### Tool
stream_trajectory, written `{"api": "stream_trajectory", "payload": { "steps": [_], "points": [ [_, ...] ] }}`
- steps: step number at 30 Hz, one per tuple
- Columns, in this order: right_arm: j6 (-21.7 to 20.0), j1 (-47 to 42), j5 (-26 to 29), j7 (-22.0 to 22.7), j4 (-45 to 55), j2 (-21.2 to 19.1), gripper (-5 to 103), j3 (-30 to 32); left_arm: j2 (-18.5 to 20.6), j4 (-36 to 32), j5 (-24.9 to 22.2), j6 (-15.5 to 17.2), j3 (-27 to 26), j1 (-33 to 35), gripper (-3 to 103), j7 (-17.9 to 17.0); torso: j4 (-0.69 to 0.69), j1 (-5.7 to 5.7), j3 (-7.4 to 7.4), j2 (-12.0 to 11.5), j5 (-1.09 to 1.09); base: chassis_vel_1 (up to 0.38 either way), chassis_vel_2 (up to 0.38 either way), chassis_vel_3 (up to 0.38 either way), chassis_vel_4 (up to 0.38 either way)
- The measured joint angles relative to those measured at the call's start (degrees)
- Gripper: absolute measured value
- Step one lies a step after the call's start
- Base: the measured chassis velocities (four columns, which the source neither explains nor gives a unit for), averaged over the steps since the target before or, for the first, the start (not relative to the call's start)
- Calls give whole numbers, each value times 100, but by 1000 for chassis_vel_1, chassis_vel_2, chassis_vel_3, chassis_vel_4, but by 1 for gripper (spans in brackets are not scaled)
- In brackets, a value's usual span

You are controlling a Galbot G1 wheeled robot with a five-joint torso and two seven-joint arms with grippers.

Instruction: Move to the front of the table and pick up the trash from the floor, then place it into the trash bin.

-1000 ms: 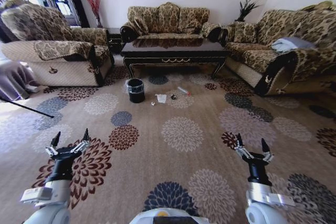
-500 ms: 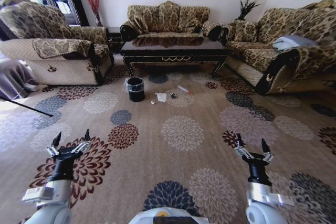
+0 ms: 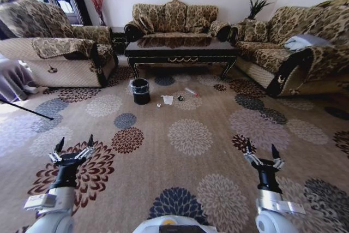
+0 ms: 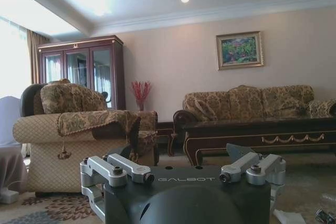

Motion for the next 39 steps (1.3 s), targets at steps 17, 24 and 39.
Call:
{"api": "stream_trajectory", "payload": {
  "steps": [17,24,39],
  "points": [
    [14,7,-24,-7,-24,13,100,-26,-19,-29,12,-8,-7,20,100,1,0,-51,-347,-394,0,0,0,0,0],
    [35,2,-25,-7,-22,15,100,-25,-31,-27,12,-49,17,13,100,3,0,-50,-486,-532,0,0,0,0,0],
    [87,-70,-84,-64,242,18,100,-42,-68,-104,-3,-80,-50,-4,100,-2,0,-37,-538,-571,0,0,0,0,0]
  ]
}}
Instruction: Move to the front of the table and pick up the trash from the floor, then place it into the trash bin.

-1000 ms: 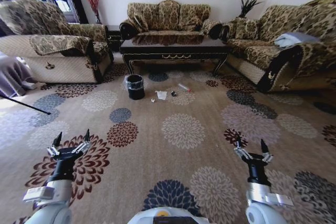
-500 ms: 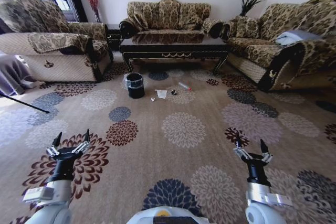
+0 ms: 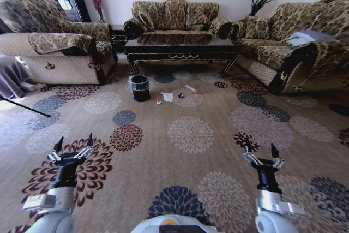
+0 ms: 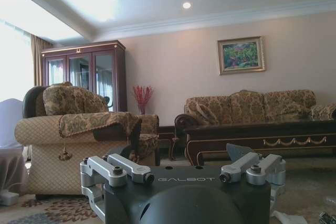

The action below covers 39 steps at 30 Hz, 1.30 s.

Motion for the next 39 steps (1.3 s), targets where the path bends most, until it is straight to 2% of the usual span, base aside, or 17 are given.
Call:
{"api": "stream_trajectory", "payload": {
  "steps": [18,29,33,39],
  "points": [
    [0,55,-39,21,-46,11,100,-208,-129,-68,110,-62,-63,104,100,2,0,4,29,34,0,-75,72,70,-73],
    [15,96,-72,32,-131,11,100,-240,-148,-54,165,-65,-39,113,100,5,0,7,39,43,-2,-307,284,292,-291],
    [6,66,-293,45,-130,-5,100,-187,-135,-62,222,-55,-24,126,100,5,0,7,40,46,1,-369,375,381,-372],
    [-359,-59,-599,250,-83,-113,100,-134,-62,-72,384,131,-12,158,100,-15,0,7,42,50,0,-380,365,371,-372]
  ]
}}
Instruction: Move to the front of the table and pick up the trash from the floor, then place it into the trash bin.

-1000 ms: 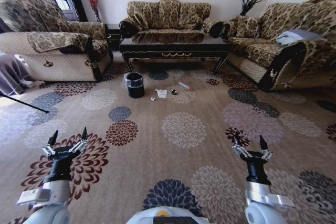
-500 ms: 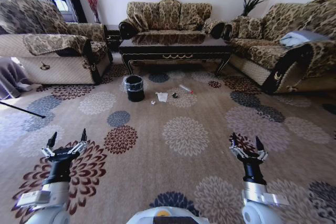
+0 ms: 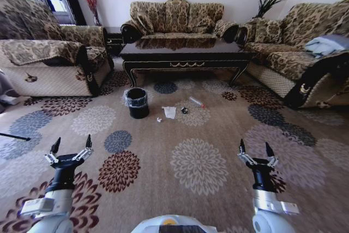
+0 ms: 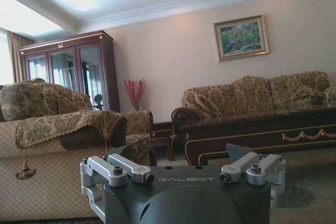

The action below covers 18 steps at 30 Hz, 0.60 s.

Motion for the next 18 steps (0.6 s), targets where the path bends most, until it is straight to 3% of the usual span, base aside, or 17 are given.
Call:
{"api": "stream_trajectory", "payload": {
  "steps": [8,18],
  "points": [
    [-570,-265,186,-362,179,-263,100,20,179,23,352,494,68,114,100,-15,0,0,4,1,0,-329,347,337,-343],
    [-567,-262,102,-448,131,-277,100,-24,162,31,269,419,97,100,100,-3,1,0,6,3,2,-346,348,344,-343]
  ]
}}
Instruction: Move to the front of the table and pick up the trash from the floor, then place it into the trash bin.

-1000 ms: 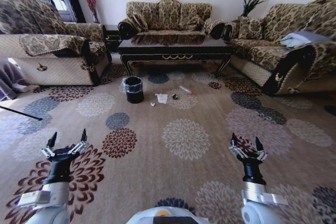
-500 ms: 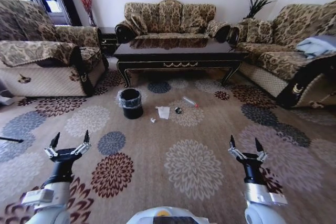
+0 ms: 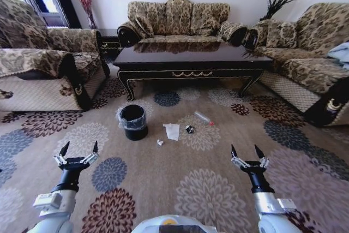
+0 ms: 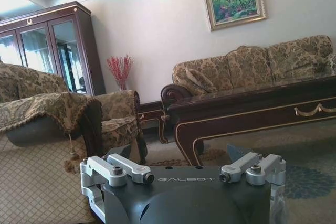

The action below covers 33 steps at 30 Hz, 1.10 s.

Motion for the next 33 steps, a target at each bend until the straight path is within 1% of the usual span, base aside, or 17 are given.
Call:
{"api": "stream_trajectory", "payload": {
  "steps": [4,6,9,11,15,21,26,33],
  "points": [
    [44,11,-39,-17,-15,28,100,-12,-11,-3,-10,-66,-2,-13,100,57,-1,4,4,0,-4,-161,182,184,-180],
    [56,10,-53,-26,-21,35,100,-14,-22,-4,-10,-102,-1,-23,100,71,0,2,2,0,1,-37,88,37,-50],
    [60,6,-11,-38,-21,36,100,-14,-30,0,-5,-122,3,-34,100,90,-1,-3,-2,1,-3,12,-22,-11,12],
    [85,3,33,-128,-21,41,100,-15,-40,1,-4,-145,6,-41,100,105,-1,-5,-3,3,0,54,-61,-45,27],
    [117,5,32,-182,-24,56,100,-14,-46,2,-4,-161,6,-47,100,118,-1,-5,-2,4,-1,13,-14,-8,7],
    [138,10,32,-200,-39,101,100,-55,-58,4,-2,-202,2,-63,100,137,-1,-2,1,4,-1,-94,76,87,-83],
    [161,26,33,-179,-81,118,100,-70,-68,30,-1,-224,3,-83,100,149,-1,-2,1,3,-2,-152,135,155,-147],
    [216,56,38,-139,-142,132,100,-95,-75,74,3,-254,10,-115,100,166,-1,0,2,4,0,-235,255,246,-255]
  ]
}}
